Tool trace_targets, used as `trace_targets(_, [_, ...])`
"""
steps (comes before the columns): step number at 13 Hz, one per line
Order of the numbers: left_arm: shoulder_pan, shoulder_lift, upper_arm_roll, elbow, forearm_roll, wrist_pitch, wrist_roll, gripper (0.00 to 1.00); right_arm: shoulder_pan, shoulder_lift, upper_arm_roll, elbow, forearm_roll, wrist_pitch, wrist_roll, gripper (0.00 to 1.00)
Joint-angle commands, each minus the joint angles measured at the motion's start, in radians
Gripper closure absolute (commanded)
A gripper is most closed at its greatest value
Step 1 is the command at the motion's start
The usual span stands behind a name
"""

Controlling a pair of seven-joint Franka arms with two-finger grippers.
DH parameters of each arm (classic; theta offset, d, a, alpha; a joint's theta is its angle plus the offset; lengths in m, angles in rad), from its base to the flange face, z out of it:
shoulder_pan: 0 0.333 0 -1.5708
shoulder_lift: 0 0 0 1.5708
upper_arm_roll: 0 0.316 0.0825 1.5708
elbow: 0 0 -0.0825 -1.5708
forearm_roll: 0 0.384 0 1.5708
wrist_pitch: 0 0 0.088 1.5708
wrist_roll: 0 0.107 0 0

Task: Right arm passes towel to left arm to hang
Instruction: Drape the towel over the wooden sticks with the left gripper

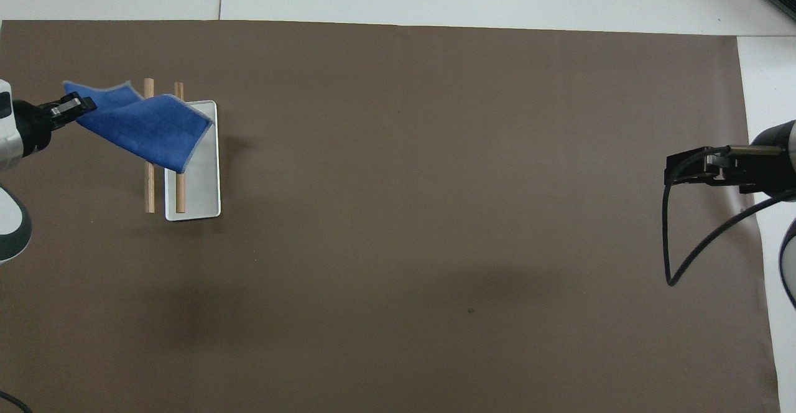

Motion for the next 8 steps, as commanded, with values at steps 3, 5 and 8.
trace_targets(3, [0.0, -0.065, 0.019, -0.112, 0.023, 0.012, -0.009, 1.0, 0.022, 0.016, -0.034, 0.022, -0.003, -0.035, -0.018, 0.0])
trace_targets(5, [-0.003, -0.083, 0.018, -0.144, 0.023, 0.01, -0.078, 1.0, 0.016, 0.007, -0.034, 0.007, -0.001, -0.037, -0.035, 0.0])
trace_targets(8, [-0.02, -0.099, 0.009, -0.177, 0.023, 0.01, -0.127, 1.0, 0.015, 0.005, -0.034, 0.004, -0.001, -0.042, -0.074, 0.0])
